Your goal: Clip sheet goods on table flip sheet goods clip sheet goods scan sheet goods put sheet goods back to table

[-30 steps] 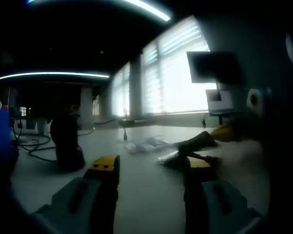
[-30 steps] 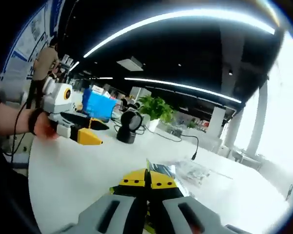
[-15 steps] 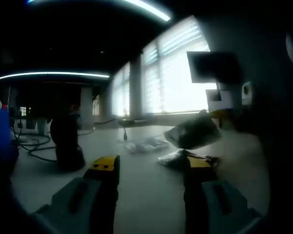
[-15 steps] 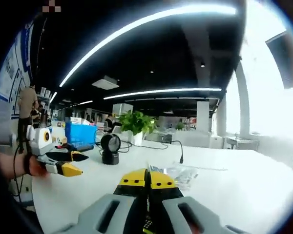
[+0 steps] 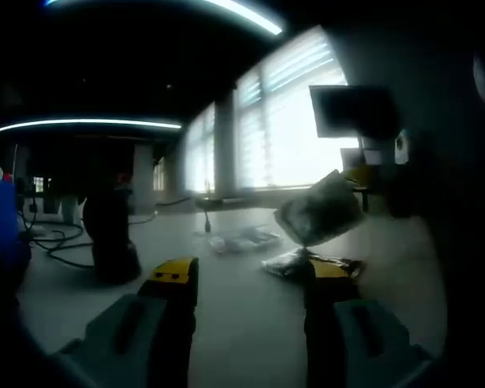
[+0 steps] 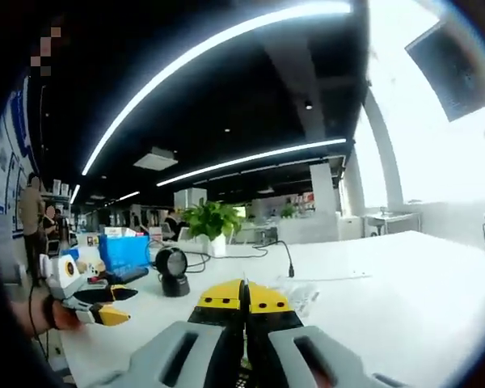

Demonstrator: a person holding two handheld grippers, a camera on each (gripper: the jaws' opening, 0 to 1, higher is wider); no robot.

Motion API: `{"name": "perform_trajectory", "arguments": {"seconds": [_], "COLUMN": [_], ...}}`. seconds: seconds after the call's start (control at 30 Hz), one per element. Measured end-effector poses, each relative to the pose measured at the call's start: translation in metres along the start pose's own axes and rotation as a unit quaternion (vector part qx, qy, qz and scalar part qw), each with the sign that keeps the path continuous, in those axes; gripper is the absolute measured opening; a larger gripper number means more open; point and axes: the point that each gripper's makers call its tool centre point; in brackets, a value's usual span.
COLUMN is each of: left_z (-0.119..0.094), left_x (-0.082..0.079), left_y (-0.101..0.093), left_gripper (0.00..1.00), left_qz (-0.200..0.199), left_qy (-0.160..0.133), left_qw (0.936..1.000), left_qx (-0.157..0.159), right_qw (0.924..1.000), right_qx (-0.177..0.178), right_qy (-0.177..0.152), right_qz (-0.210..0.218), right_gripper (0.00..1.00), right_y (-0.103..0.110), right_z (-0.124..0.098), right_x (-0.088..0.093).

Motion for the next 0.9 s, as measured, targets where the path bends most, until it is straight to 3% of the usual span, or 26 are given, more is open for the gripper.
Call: {"name": "perform_trajectory", "arguments": {"seconds": [0.17,0.47,0.53,0.67,0.73,0.9], "left_z": [0.0,0.0,0.0,0.0,0.0,0.0], "left_x": [0.0,0.0,0.0,0.0,0.0,0.0], "left_y": [0.0,0.001,0.0,0.001,0.001,0.001], "left_gripper": [0.46,0.46,0.46,0.46,0.46,0.46], "left_qz": [0.0,-0.001,-0.001,0.0,0.0,0.0], "left_qy": [0.0,-0.001,-0.001,-0.001,-0.001,0.0], "left_qw": [1.0,1.0,1.0,1.0,1.0,1.0], "left_qx": [-0.001,0.0,0.001,0.0,-0.001,0.0], "right_qw": [1.0,0.9999,0.9998,0.9956,0.9938,0.9855], "right_qx": [-0.002,0.012,0.008,-0.006,-0.026,-0.036], "right_qy": [-0.002,-0.002,0.005,0.036,0.041,0.062], "right_qz": [0.003,-0.002,-0.016,-0.086,-0.1,-0.154], "right_gripper": [0.0,0.0,0.0,0.02,0.16,0.26], "right_y": [-0.001,-0.007,-0.005,0.006,0.015,0.026], "right_z": [0.005,-0.001,-0.001,-0.003,-0.004,-0.008], "right_x": [-0.008,0.002,0.007,0.031,0.04,0.059]}}
Point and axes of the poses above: the point that each gripper's makers call its tool centre point, and the gripper's own axes: z roughly forward along the fingers, y roughly to its left, x roughly out of its underside, and after that the axes turned 11 degrees about z, right-handed
